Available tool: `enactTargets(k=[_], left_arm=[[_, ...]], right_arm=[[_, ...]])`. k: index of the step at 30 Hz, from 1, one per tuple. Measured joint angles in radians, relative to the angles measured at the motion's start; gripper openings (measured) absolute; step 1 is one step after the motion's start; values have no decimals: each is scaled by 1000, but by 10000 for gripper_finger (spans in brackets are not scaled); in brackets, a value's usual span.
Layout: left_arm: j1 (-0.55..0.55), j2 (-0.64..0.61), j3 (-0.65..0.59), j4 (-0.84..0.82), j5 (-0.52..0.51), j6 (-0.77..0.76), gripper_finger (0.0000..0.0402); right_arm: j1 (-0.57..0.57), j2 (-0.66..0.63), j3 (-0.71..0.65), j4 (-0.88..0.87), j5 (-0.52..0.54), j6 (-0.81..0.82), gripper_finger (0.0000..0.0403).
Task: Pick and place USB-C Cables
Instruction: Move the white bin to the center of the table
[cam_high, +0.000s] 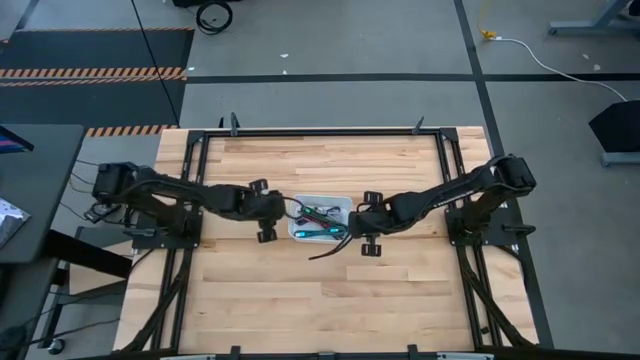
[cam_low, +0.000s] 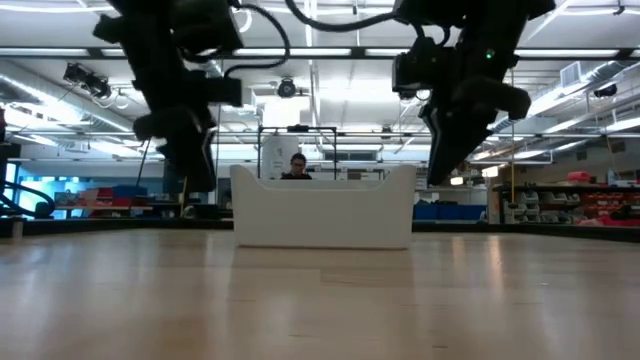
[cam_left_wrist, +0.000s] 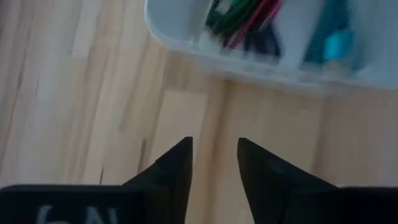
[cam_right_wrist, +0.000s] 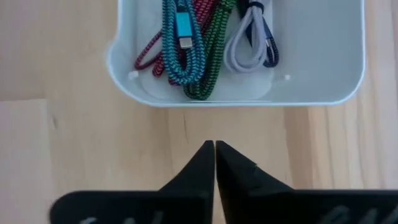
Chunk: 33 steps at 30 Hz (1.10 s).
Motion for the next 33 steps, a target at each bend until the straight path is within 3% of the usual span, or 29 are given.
enactTargets(k=[5,11,15,23,33], left_arm=[[34,68,0,58,1,31,98],[20,93,1,178,108,57,39],[0,94,1,172,113,54,7],[-31,94,1,167,112,39,22],[-44,94,1,193,121,14,9]], right_arm=[[-27,4,-9,27,8,-59,5],[-66,4,-10,77,3,-111,3],[-87,4,-10,119,-17,-142,2],[-103,4,-10,127,-24,-146,1],[-107,4,-10,126,-27,-155,1]])
